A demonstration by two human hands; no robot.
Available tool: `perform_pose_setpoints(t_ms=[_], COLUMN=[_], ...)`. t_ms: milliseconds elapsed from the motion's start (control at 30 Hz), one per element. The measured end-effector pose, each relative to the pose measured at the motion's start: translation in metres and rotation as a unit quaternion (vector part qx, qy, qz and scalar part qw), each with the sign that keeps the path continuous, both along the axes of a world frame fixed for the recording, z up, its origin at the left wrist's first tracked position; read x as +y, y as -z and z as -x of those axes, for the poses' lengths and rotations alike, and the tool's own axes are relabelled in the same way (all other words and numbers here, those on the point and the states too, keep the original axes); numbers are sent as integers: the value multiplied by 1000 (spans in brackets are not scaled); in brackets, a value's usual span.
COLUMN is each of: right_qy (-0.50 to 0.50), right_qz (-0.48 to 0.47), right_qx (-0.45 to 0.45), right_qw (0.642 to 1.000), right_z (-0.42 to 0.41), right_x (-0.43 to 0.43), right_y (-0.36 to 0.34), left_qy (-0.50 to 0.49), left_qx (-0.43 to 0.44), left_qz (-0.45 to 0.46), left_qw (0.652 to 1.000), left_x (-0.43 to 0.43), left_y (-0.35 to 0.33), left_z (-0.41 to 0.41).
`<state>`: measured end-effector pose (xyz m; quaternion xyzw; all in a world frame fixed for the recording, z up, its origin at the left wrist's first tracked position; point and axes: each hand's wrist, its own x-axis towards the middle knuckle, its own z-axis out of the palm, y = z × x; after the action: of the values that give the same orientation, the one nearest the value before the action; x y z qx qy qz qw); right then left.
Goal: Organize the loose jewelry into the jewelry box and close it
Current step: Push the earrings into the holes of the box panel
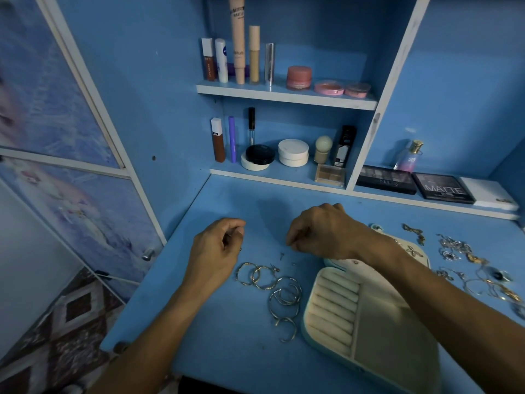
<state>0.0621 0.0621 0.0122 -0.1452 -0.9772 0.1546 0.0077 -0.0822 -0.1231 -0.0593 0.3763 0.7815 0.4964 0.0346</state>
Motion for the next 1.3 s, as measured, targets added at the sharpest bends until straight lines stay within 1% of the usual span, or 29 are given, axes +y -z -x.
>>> perform_pose_setpoints(t_ms=[67, 133, 267, 567, 800, 1033, 1233, 1300], right_qy=[-13, -25, -37, -68, -20, -10, 14, 13], right_qz=[2, -11, -40, -72, 15, 18, 109, 118], right_qx=[-41, -58, -54, -14, 14, 37, 76, 72], right_qw=[999, 998, 997, 995, 1000, 999, 991, 990], right_z=[-5, -6, -5, -9, -19, -24, -28, -29], right_x=[1, 0, -5, -12, -2, -2, 4, 6], right_y=[-4, -2, 6, 12, 5, 11, 8, 8], left_qy=[-1, 0, 3, 3, 40, 32, 42, 43], left_qx=[-1, 4, 8, 3, 52, 26, 25, 26], left_qz=[2, 5, 5, 16, 24, 17, 15, 12], left_qw=[1000, 1000, 1000, 1000, 998, 999, 999, 999], left_x=[0, 0, 1, 1, 8, 9, 8, 7], left_y=[0, 1, 1, 2, -4, -3, -4, -5], left_z=[0, 0, 0, 0, -7, -7, -9, -9])
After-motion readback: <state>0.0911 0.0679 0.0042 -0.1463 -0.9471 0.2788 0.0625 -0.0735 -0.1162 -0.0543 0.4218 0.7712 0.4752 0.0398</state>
